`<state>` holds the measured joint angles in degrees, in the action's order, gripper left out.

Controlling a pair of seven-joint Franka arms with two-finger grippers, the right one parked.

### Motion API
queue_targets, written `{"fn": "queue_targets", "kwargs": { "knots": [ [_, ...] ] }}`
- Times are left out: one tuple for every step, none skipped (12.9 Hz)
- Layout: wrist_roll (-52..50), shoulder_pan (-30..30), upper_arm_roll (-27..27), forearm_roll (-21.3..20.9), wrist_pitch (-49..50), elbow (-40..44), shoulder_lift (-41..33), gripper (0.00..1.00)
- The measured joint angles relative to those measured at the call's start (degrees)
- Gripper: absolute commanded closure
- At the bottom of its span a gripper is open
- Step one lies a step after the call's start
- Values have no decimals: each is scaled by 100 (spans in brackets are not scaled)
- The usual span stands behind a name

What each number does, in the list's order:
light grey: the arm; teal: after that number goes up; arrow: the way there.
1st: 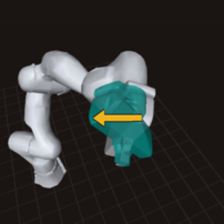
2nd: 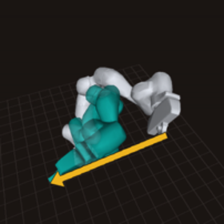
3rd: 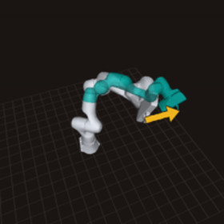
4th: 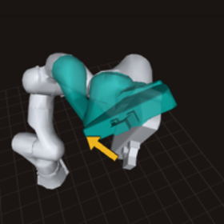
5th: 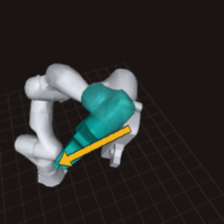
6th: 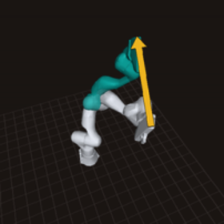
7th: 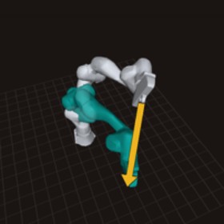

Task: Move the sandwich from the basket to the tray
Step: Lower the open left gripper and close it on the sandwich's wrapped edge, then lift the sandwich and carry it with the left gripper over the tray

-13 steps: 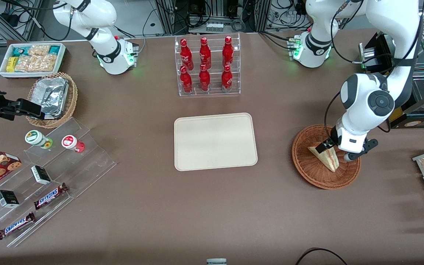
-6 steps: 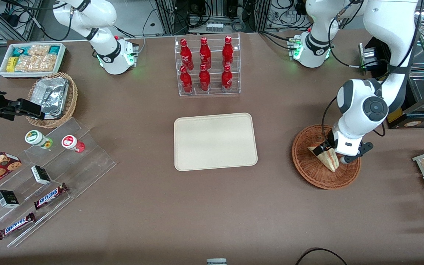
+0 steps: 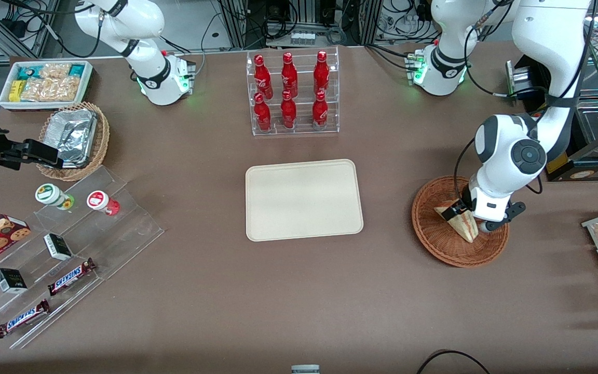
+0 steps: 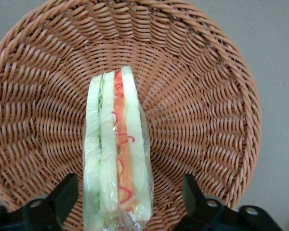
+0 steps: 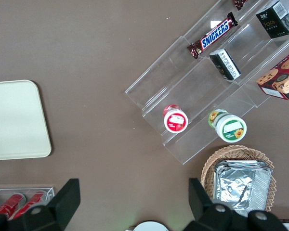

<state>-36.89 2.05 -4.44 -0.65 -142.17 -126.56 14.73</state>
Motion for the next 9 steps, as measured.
{"fn": "queue_targets", "kwargs": {
  "knots": [
    [0, 0, 1, 0, -4, -1, 18, 100],
    [-1, 0, 1, 0, -5, -2, 28, 100],
    [-1, -1, 2, 0, -6, -2, 32, 100],
    [-1, -1, 3, 0, -8, -2, 32, 100],
    [-1, -1, 3, 0, -9, -1, 30, 100],
    [-1, -1, 3, 0, -9, 1, 18, 100],
    [-1, -1, 3, -9, 11, 6, -8, 100],
    [3, 2, 1, -67, 65, 15, -52, 100],
    [4, 7, -8, -203, 195, 43, -120, 100]
  ]
}}
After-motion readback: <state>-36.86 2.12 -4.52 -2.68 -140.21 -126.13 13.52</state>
